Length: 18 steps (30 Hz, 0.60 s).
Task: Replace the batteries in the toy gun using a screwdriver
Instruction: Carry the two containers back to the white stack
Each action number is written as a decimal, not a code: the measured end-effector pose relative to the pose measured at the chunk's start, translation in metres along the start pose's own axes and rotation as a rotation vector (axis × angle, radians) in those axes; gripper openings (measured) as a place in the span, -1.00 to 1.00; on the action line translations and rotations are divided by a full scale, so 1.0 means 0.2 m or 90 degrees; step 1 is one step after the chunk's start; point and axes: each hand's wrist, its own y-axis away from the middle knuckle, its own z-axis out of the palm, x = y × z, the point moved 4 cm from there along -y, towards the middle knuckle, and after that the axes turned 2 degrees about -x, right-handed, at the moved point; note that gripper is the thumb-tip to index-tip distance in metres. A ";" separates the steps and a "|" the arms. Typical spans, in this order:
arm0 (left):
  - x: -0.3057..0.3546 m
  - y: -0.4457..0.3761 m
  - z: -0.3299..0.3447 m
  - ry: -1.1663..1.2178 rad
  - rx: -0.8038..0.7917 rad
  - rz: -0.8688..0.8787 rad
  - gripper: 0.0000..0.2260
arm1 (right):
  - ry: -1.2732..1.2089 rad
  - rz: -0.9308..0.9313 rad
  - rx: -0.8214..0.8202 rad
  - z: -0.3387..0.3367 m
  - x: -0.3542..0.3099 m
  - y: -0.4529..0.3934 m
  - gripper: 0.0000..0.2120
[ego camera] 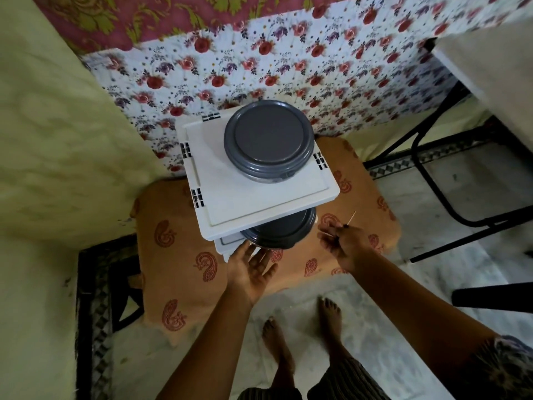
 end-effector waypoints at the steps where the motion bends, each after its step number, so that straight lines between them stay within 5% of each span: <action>1: 0.01 0.01 0.00 0.015 -0.002 0.005 -0.70 | 0.012 -0.010 0.000 0.00 0.00 0.01 -0.78; 11: 0.07 0.05 0.00 0.004 0.042 0.057 -0.67 | 0.049 -0.062 -0.062 0.07 0.00 0.22 -0.86; 18: 0.16 0.21 -0.17 0.041 0.172 0.239 -0.76 | 0.215 -0.277 -0.102 0.13 -0.01 0.45 -0.95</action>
